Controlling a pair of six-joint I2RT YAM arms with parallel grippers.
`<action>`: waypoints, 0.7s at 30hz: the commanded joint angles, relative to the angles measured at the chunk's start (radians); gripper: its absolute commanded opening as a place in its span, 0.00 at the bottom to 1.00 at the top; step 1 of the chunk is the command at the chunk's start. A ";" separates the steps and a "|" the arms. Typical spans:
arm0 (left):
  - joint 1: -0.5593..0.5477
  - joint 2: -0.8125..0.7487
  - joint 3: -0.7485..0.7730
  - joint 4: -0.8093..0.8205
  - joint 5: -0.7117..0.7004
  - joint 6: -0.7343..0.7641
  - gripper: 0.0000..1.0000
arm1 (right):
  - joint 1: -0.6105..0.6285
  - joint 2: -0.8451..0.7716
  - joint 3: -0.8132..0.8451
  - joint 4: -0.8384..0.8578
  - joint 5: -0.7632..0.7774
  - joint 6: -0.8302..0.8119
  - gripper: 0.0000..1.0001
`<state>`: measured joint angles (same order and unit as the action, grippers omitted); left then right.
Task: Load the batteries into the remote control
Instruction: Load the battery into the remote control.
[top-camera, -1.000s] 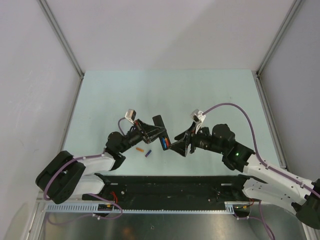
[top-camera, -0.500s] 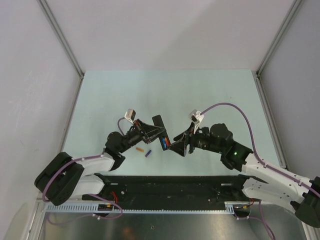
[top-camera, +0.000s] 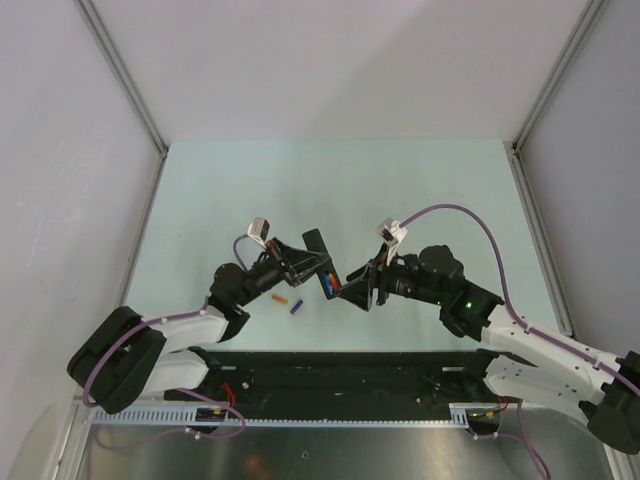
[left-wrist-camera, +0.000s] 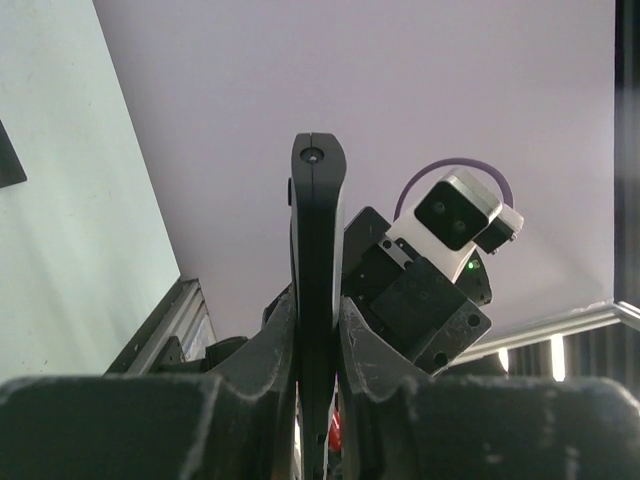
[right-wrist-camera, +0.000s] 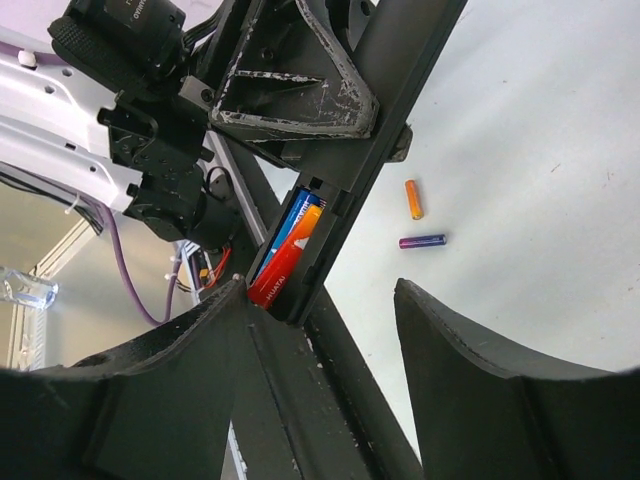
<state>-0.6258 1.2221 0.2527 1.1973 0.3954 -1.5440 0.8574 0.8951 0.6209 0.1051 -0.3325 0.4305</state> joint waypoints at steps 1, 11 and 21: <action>-0.012 -0.047 0.002 0.050 0.023 -0.004 0.00 | -0.027 0.018 0.000 0.042 0.021 0.008 0.63; -0.032 -0.065 0.002 0.048 0.030 0.005 0.00 | -0.040 0.061 0.010 0.097 -0.020 0.031 0.62; -0.048 -0.081 0.005 0.050 0.031 0.013 0.00 | -0.066 0.079 0.017 0.120 -0.040 0.051 0.59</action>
<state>-0.6415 1.1835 0.2504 1.1763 0.3695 -1.5192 0.8215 0.9581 0.6209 0.1768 -0.4202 0.4789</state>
